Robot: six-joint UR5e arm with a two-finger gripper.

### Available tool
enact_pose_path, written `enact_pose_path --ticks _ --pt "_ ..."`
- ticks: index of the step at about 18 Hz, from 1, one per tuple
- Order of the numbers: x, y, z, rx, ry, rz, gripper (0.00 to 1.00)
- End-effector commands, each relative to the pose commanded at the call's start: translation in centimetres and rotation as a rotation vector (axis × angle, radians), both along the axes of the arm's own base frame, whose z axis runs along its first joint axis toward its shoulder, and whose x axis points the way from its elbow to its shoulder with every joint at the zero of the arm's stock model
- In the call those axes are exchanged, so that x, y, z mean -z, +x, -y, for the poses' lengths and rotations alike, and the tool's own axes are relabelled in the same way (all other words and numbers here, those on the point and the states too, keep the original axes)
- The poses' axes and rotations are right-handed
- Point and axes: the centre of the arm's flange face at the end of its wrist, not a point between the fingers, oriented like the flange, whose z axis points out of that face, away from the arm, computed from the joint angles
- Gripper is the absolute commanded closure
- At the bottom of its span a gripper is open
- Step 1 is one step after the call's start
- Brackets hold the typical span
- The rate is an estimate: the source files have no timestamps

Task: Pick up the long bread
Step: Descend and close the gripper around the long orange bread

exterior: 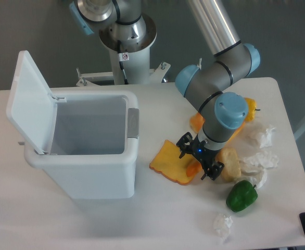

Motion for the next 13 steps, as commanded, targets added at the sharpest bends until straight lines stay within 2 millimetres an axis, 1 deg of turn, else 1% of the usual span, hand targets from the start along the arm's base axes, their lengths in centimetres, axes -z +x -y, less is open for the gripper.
enact_pose_path --ticks 2,3,7,9,11,13 --pt "0.07 0.3 -0.47 0.011 -0.01 -0.007 0.0" --pt "0.14 0.28 -0.6 0.01 -0.01 -0.007 0.02" --pt "0.04 0.35 -0.67 0.001 -0.011 -0.007 0.2" --pt "0.17 0.43 -0.63 -0.001 -0.012 -0.004 0.34" --pt "0.07 0.44 -0.62 -0.001 -0.012 -0.005 0.4" --pt "0.07 0.51 -0.69 -0.005 -0.012 -0.004 0.41"
